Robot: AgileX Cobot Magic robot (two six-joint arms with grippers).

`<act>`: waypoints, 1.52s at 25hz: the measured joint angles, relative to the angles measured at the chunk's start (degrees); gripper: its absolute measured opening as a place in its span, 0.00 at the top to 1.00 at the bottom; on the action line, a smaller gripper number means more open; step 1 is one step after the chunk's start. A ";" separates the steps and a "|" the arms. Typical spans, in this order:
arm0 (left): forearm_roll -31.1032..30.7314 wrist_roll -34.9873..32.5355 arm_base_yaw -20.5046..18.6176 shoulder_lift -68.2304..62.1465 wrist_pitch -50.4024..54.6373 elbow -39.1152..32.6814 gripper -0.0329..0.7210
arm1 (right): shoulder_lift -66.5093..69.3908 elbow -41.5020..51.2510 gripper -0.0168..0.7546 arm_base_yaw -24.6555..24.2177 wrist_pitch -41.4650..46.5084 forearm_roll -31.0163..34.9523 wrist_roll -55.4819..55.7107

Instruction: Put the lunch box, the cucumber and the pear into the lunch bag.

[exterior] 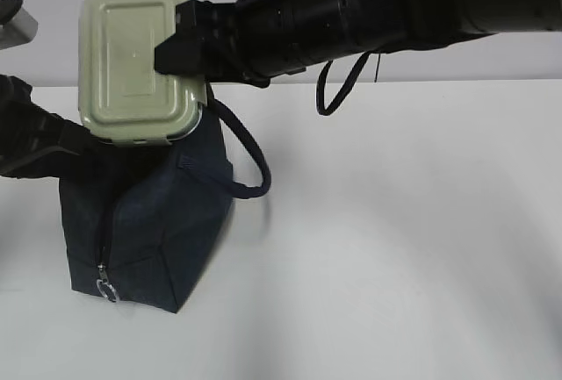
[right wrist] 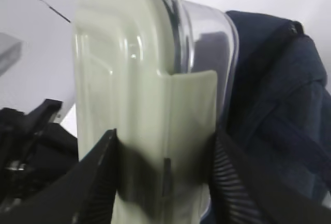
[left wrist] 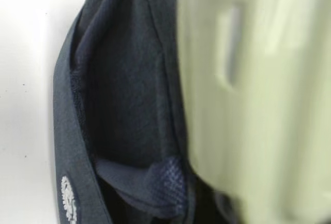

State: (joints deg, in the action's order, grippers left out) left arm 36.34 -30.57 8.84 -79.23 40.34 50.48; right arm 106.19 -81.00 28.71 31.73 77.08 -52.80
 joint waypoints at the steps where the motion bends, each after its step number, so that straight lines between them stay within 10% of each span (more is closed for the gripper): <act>1: -0.18 0.00 0.00 0.00 -0.07 0.00 0.96 | 0.50 -0.08 0.51 0.00 -0.35 -1.79 1.68; 14: 0.11 0.00 0.00 0.00 -0.40 0.00 0.96 | 1.41 -0.48 0.51 0.00 3.00 -37.69 34.31; 29: 0.23 0.00 0.00 0.00 -0.54 0.00 0.96 | 7.83 -8.29 0.50 2.35 4.75 -38.25 36.59; 38: 0.00 0.00 0.00 0.00 -0.62 0.05 0.96 | 8.81 -15.00 0.29 3.44 11.22 -41.08 35.89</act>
State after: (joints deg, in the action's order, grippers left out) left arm 36.34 -30.57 8.84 -79.23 39.72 50.53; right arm 115.00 -96.00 32.14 42.95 35.99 -16.91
